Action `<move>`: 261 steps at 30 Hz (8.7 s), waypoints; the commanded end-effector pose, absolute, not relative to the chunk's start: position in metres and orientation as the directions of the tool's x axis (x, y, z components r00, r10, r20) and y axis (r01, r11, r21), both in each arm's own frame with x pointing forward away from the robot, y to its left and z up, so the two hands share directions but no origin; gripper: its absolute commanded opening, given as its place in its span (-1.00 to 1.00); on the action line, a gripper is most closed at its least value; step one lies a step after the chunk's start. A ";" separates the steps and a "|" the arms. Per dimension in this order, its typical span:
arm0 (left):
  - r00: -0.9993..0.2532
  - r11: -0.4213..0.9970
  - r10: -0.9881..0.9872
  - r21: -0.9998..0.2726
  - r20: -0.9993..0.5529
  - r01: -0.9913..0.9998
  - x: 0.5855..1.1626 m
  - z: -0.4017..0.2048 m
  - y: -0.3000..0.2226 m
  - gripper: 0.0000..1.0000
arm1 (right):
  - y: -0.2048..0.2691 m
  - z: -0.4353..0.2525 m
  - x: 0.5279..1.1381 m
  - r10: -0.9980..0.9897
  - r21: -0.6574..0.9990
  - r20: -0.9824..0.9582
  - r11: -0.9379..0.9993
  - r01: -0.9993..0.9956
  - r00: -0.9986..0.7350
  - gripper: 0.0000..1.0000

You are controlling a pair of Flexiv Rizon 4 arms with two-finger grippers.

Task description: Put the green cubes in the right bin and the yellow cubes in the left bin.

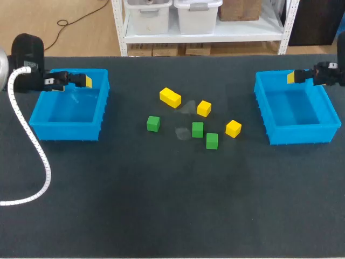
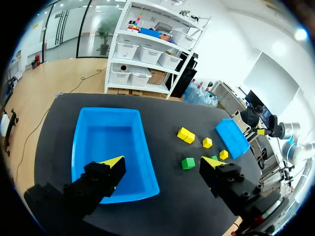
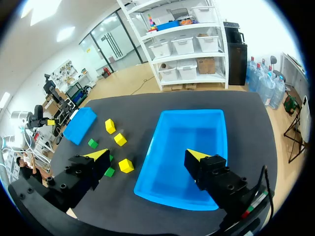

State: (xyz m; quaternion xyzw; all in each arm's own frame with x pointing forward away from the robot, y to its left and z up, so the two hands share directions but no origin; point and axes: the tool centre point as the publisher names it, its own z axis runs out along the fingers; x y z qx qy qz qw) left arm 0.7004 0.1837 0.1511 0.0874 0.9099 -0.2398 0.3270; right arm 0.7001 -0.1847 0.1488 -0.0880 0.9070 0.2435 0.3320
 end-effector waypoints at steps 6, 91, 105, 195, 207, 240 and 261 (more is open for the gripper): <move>-0.767 0.866 0.000 -0.383 -0.641 0.320 0.700 0.150 0.185 1.00 | -0.184 0.149 0.700 0.001 0.381 -0.645 0.868 -0.320 -0.764 1.00; -0.767 0.866 0.000 -0.383 -0.641 0.320 0.700 0.150 0.185 1.00 | -0.001 0.069 0.620 -0.824 -0.079 -0.228 0.546 -0.834 -0.518 1.00; -0.767 0.866 0.000 -0.383 -0.641 0.320 0.700 0.150 0.185 1.00 | 0.011 0.023 0.641 -0.918 -0.114 0.009 0.392 -0.913 -0.396 1.00; -0.767 0.866 0.000 -0.383 -0.641 0.320 0.700 0.150 0.185 1.00 | -0.123 0.124 0.687 -0.105 -0.125 -0.483 0.991 -0.050 -0.869 1.00; -0.767 0.866 0.000 -0.383 -0.641 0.320 0.700 0.150 0.185 1.00 | 0.040 0.086 0.634 -0.250 -0.037 -0.401 0.966 -0.257 -0.881 1.00; -0.767 0.866 0.000 -0.383 -0.641 0.320 0.700 0.150 0.185 1.00 | 0.052 -0.024 0.694 -0.136 -0.030 -0.182 0.991 -0.133 -0.974 -0.94; -0.767 0.866 0.000 -0.383 -0.641 0.320 0.700 0.150 0.185 1.00 | 0.008 0.079 0.657 -0.119 0.088 -0.378 0.982 -0.164 -0.918 -1.00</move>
